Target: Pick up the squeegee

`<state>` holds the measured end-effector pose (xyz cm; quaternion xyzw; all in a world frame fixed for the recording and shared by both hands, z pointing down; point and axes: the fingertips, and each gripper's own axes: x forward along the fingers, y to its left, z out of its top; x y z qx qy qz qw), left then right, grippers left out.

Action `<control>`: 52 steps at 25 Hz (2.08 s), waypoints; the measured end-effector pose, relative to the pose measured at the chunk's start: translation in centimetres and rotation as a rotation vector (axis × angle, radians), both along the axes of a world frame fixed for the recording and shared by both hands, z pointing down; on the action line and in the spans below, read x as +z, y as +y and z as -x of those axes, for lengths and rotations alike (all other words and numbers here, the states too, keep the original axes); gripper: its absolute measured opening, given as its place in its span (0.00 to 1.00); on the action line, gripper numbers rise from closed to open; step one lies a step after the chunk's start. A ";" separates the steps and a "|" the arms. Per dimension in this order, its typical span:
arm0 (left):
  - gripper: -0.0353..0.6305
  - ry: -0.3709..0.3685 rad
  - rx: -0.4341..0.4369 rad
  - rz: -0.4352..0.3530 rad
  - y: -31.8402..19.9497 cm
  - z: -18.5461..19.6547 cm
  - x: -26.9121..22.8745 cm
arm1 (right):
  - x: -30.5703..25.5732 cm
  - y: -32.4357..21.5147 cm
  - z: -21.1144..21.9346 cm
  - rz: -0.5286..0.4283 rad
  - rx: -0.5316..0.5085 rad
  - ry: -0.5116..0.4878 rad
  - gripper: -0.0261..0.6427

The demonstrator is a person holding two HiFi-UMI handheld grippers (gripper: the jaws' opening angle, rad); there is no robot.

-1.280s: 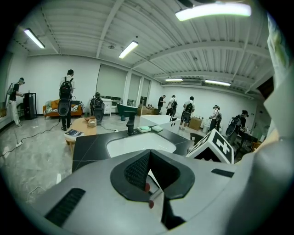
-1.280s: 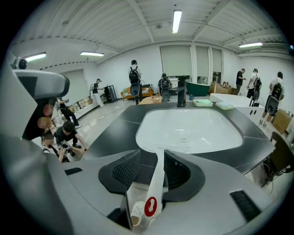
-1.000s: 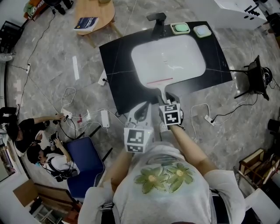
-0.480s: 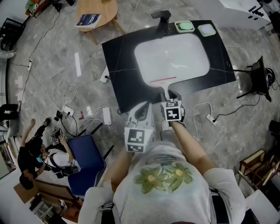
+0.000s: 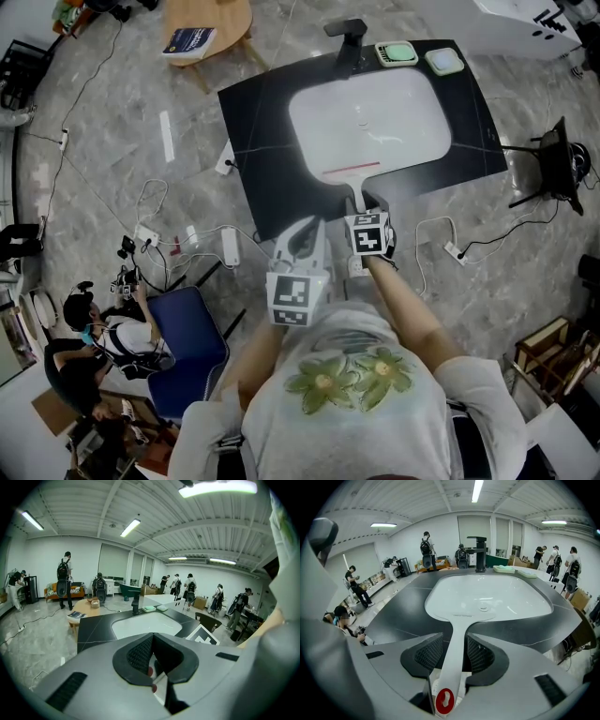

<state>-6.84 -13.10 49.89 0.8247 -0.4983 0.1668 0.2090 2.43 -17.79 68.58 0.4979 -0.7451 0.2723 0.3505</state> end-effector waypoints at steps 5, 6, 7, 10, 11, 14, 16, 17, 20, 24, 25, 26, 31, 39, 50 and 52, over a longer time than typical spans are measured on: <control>0.07 -0.003 -0.001 0.006 0.0 0.3 0.2 | 0.1 -0.1 0.0 -0.030 0.011 0.012 0.24; 0.07 -0.004 -0.002 0.007 0.1 0.3 0.3 | 0.1 -0.1 0.0 -0.034 0.014 0.012 0.24; 0.07 -0.003 -0.003 0.008 0.1 0.3 0.3 | 0.1 -0.1 0.0 -0.038 0.017 0.012 0.24; 0.07 -0.001 -0.006 0.011 0.2 0.3 0.3 | 0.0 -0.2 -0.1 -0.054 0.025 0.011 0.24; 0.07 0.000 -0.007 0.012 0.2 0.3 0.3 | 0.0 -0.2 -0.1 -0.058 0.028 0.009 0.24; 0.07 0.005 -0.009 0.016 0.3 0.3 0.4 | 0.0 -0.3 -0.3 -0.066 0.040 0.007 0.24; 0.07 0.008 -0.012 0.019 0.5 0.4 0.5 | 0.1 -0.4 -0.5 -0.066 0.061 -0.001 0.24; 0.07 0.009 -0.013 0.020 0.6 0.4 0.5 | 0.1 -0.4 -0.6 -0.067 0.073 -0.006 0.24; 0.07 0.009 -0.014 0.026 0.9 0.6 0.7 | 0.1 -0.4 -0.7 -0.066 0.083 -0.012 0.21; 0.07 0.011 -0.018 0.033 1.0 0.6 0.9 | 0.0 -0.5 -0.7 -0.070 0.068 -0.004 0.21; 0.07 0.012 -0.018 0.034 1.0 0.6 0.9 | 0.0 -0.5 -0.7 -0.062 0.067 -0.006 0.21; 0.07 0.013 -0.019 0.035 1.0 0.5 0.9 | -0.1 -0.4 -0.7 -0.055 0.066 -0.010 0.20; 0.07 0.014 -0.018 0.030 1.1 0.4 0.7 | -0.1 -0.2 -0.9 -0.057 0.065 -0.037 0.19; 0.07 0.017 -0.034 0.022 1.0 0.5 0.4 | -1.2 -0.7 -0.8 -0.080 0.052 -0.070 0.18; 0.07 0.022 -0.034 0.002 1.2 -0.3 -0.3 | -3.3 -0.8 -1.0 -0.126 0.037 -0.095 0.18; 0.07 0.022 -0.033 -0.002 1.2 -0.6 -0.5 | -3.6 -0.8 -1.2 -0.131 0.037 -0.100 0.17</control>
